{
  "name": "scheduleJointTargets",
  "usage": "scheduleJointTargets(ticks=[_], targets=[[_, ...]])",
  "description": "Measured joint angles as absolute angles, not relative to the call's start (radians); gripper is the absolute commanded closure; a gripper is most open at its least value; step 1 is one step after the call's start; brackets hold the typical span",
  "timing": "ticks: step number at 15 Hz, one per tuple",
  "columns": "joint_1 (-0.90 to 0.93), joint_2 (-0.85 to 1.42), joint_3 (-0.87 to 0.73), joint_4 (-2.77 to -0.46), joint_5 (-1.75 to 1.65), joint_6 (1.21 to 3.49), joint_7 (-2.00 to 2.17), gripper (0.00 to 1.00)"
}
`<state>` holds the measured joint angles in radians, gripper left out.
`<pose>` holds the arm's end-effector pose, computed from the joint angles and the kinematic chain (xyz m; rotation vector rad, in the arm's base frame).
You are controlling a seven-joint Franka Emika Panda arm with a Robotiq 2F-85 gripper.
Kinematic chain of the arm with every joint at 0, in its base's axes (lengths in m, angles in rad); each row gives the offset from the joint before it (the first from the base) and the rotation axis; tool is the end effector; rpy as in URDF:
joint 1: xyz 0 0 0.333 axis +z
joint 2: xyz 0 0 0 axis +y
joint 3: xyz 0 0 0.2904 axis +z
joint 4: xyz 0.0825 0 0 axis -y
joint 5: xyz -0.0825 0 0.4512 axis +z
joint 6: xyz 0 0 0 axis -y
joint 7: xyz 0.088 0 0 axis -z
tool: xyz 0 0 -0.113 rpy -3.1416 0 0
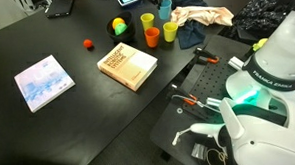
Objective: Take the three cups out of the yellow cup and separate them
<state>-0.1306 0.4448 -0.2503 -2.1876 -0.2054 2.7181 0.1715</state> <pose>0.5476 -0.2228 0.1082 2.8907 -0.4962 0.1012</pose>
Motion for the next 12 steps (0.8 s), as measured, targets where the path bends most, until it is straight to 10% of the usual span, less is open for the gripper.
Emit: scheduleJointTargets(ticks=[6,7,12], targets=[[-0.131,0.459,-0.249,-2.245,-0.17,2.794,0.175,0.96],[-0.131,0.466,-0.249,-2.249,-0.167,2.805,0.175,0.7],[-0.127,0.495,-0.251,-2.255,-0.163,2.828,0.189,0.4]])
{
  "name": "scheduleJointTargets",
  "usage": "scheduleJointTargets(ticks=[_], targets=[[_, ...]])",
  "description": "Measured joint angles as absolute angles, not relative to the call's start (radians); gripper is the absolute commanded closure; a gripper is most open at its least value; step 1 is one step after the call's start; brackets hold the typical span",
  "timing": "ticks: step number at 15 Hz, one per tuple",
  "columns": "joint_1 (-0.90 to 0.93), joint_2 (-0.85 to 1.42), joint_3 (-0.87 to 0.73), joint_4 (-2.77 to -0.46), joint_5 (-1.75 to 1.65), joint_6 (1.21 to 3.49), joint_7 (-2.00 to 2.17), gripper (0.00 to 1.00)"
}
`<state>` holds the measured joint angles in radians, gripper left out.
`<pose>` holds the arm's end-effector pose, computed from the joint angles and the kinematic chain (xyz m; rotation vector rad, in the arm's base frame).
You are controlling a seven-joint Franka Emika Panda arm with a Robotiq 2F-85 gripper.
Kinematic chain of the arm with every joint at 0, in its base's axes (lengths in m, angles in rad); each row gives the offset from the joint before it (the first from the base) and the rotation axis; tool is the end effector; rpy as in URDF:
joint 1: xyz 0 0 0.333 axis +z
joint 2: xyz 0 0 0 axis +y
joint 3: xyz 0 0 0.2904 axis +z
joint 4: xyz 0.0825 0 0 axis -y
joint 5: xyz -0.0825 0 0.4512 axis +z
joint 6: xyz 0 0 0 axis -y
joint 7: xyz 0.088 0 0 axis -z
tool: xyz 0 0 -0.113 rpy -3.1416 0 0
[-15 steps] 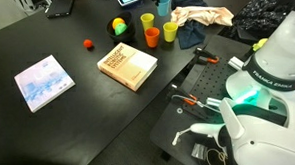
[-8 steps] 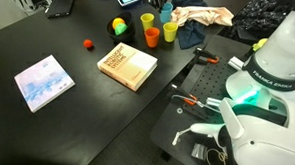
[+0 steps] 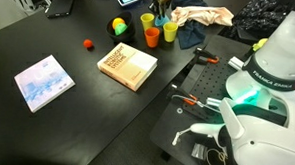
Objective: Take the three cups out of the yellow cup and separate them
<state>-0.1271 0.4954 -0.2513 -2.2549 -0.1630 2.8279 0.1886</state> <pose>0.5166 -0.2135 0.0659 2.9056 -0.5579 0.0996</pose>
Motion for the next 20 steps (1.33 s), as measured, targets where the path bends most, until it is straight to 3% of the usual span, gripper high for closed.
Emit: scheduleJointTargets(ticks=[5,6,20], targets=[[-0.122,0.491,-0.254,-2.25,-0.126,2.801,0.198,0.03],[-0.12,0.487,-0.254,-2.247,-0.118,2.79,0.199,0.0],[-0.097,0.409,-0.222,-2.231,-0.082,2.58,0.218,0.0]])
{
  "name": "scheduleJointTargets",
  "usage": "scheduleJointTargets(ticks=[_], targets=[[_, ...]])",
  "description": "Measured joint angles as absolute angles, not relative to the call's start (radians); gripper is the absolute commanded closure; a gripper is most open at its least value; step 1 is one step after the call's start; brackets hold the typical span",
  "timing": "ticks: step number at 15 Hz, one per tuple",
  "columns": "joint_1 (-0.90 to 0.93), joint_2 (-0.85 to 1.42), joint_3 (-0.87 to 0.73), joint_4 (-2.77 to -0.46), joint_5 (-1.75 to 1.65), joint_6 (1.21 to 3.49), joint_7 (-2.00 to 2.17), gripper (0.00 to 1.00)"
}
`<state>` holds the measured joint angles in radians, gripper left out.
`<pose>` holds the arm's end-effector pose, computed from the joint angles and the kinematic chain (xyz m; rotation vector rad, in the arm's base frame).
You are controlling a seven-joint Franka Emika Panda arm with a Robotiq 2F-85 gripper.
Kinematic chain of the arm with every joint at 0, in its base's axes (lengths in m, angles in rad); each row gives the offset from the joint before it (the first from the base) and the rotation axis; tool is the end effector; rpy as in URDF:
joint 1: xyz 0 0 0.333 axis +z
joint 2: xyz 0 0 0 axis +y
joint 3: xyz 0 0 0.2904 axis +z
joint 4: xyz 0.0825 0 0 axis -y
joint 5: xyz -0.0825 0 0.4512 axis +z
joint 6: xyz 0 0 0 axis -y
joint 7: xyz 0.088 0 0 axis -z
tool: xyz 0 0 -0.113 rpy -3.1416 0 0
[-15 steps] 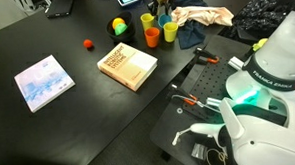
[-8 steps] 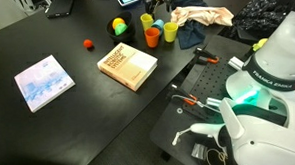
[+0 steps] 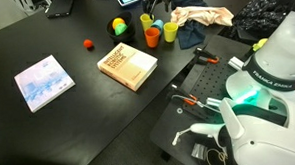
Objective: Take the three cups out of the yellow cup and separate them
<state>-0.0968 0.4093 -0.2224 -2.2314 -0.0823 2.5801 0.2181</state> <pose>0.5322 -0.1859 0.0982 2.9366 -0.6734 -0.0905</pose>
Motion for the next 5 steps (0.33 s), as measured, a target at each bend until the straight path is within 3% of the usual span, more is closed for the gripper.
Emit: scheduleJointTargets(ticks=[5], targets=[[-0.088,0.369,-0.209,-2.234,-0.082,2.521,0.228,0.0]])
